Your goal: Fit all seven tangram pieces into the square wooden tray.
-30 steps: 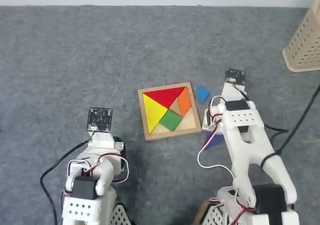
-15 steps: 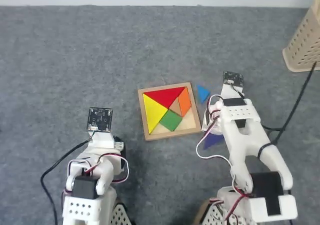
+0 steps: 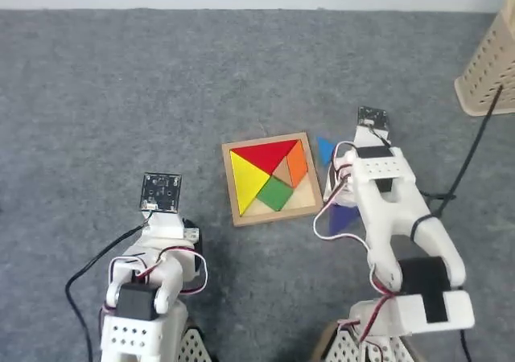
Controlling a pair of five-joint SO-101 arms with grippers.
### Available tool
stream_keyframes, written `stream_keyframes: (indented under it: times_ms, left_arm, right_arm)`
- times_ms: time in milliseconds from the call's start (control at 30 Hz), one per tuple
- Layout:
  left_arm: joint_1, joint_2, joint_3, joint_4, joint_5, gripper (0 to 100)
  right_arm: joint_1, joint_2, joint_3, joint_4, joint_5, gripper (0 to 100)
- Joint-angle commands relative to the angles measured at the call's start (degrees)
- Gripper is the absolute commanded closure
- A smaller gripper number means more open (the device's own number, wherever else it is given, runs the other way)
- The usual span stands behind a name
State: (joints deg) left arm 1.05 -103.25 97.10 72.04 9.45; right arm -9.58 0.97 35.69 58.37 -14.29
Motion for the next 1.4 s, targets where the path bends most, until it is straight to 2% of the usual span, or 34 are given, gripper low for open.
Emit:
stream_keyframes:
  times_ms: [0, 167, 300, 500, 567, 733, 900, 1367]
  left_arm:
    - [-0.09, -0.88, -0.48, 0.26, -0.26, 99]
    - [-0.09, -0.88, -0.48, 0.26, -0.26, 99]
    - [-0.09, -0.88, -0.48, 0.26, -0.26, 99]
    - [-0.09, -0.88, -0.48, 0.26, -0.26, 99]
    - [-0.09, -0.88, -0.48, 0.26, -0.26, 99]
    - [-0.09, -0.88, -0.48, 0.26, -0.26, 99]
    - [-0.09, -0.88, -0.48, 0.26, -0.26, 99]
    - [-0.09, -0.88, -0.48, 0.26, -0.26, 99]
  right_arm:
    - [4.35, 2.86, -4.84, 1.98, 13.71, 85.0]
    - [8.22, 2.51, -15.65, 7.78, 25.32, 85.0]
    - [5.41, 2.24, -21.45, 15.25, 24.35, 85.0]
    - [-1.89, 2.33, -20.4, 15.6, 23.82, 85.0]
    - [-2.95, 2.33, -17.58, 13.76, 21.1, 84.8]
    - [-2.77, 2.95, -8.53, 6.81, 17.14, 84.5]
    - [-0.04, 2.95, -5.36, 6.29, 13.27, 76.8]
    - [1.45, 8.75, -7.21, 7.25, 14.15, 75.9]
